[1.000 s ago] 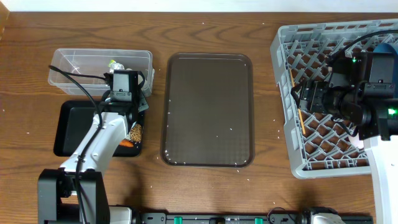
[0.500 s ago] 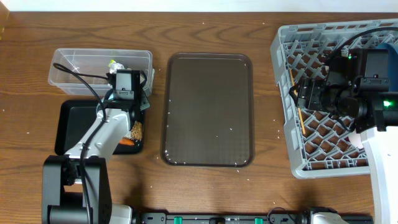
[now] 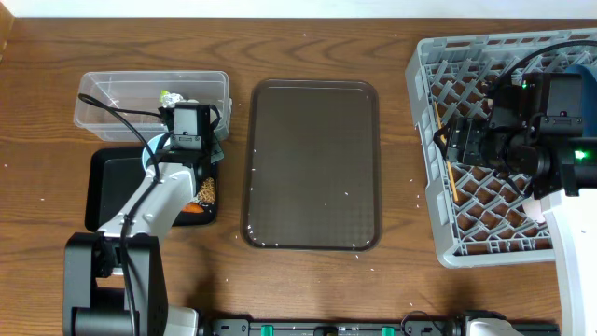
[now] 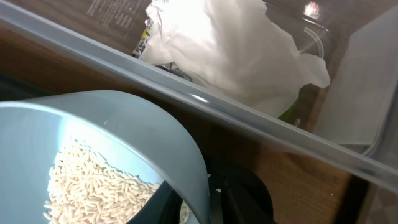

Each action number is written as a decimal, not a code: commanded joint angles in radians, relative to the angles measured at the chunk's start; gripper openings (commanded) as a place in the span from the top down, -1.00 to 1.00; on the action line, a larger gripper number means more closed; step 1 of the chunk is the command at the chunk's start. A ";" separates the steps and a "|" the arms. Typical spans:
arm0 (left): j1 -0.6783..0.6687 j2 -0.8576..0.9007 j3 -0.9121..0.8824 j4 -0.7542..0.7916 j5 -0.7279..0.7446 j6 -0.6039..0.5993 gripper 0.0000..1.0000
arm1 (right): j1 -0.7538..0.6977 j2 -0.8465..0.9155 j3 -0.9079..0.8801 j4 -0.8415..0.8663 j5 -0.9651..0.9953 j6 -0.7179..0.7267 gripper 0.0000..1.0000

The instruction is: Sort waste into correct bins and load items into the dishwasher rack

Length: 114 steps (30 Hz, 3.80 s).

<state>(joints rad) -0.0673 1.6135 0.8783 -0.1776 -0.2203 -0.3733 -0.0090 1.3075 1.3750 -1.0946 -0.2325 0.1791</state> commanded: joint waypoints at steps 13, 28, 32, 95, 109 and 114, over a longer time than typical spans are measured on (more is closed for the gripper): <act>-0.002 0.025 0.005 0.015 -0.027 0.005 0.88 | 0.010 0.002 0.002 -0.002 0.000 0.000 -0.55; 0.031 -0.267 0.005 -0.283 0.460 0.024 0.87 | 0.010 0.002 0.002 -0.024 0.000 0.000 -0.55; 0.127 -0.301 0.004 -0.386 0.702 0.027 0.88 | 0.010 0.002 0.002 -0.026 -0.001 0.000 -0.56; 0.793 -0.004 -0.078 -0.568 1.781 1.003 0.88 | 0.010 0.002 0.002 -0.042 -0.012 0.019 -0.54; 0.791 -0.005 -0.079 -0.514 1.695 0.965 0.87 | 0.010 0.002 0.002 -0.040 -0.012 0.019 -0.54; 0.787 -0.006 -0.079 -0.535 1.775 0.948 0.88 | 0.010 0.002 0.002 -0.040 -0.012 0.018 -0.54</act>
<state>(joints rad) 0.7246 1.6264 0.8074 -0.7063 1.5204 0.5678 -0.0090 1.3083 1.3750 -1.1339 -0.2359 0.1833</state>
